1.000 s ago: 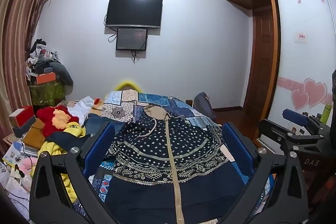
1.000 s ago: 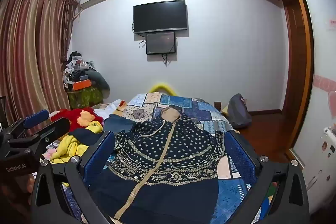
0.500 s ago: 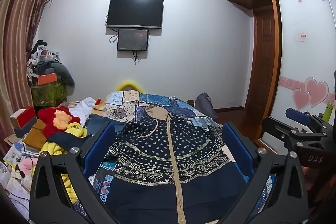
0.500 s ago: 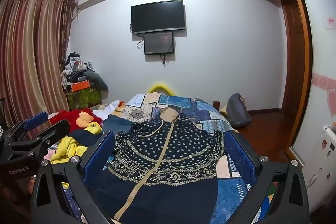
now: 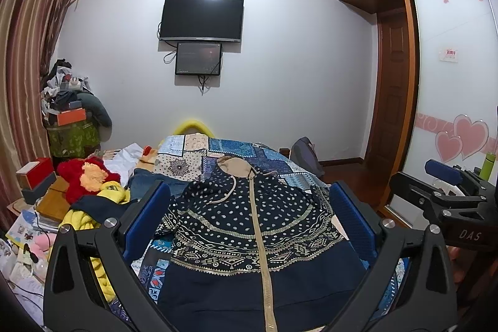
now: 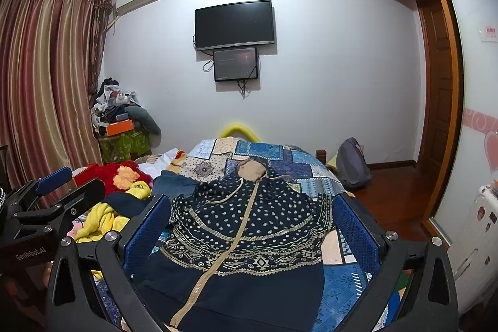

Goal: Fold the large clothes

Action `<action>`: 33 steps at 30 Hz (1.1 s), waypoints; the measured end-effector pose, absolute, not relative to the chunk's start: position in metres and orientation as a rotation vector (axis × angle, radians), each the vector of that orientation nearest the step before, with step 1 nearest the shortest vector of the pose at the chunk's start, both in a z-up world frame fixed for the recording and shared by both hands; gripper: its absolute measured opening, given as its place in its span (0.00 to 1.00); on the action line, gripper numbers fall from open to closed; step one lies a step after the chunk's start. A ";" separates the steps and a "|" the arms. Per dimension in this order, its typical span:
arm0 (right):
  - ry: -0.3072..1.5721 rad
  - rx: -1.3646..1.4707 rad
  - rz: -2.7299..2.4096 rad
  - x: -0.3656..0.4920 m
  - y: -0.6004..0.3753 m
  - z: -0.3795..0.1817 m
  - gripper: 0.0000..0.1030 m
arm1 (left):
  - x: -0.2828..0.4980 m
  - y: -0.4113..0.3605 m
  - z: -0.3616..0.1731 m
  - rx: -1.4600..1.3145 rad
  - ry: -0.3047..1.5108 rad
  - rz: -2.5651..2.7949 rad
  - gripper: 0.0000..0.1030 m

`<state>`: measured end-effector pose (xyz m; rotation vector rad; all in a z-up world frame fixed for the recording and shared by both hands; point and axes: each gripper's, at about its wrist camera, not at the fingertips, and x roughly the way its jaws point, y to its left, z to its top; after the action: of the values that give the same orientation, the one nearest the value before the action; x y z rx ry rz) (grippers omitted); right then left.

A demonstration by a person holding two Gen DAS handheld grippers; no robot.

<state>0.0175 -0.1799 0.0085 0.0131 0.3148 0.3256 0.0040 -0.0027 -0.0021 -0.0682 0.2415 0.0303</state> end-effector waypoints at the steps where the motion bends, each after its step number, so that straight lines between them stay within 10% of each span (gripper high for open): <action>1: 0.315 0.013 0.324 0.017 -0.179 0.009 1.00 | 0.004 -0.003 -0.004 -0.067 0.240 0.030 1.00; 33: 0.319 0.021 0.322 0.016 -0.179 0.009 1.00 | 0.001 -0.005 -0.002 -0.053 0.238 0.026 1.00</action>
<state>0.0156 -0.1794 0.0092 0.0211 0.3189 0.3221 0.0013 -0.0052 -0.0023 -0.0532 0.2376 0.0262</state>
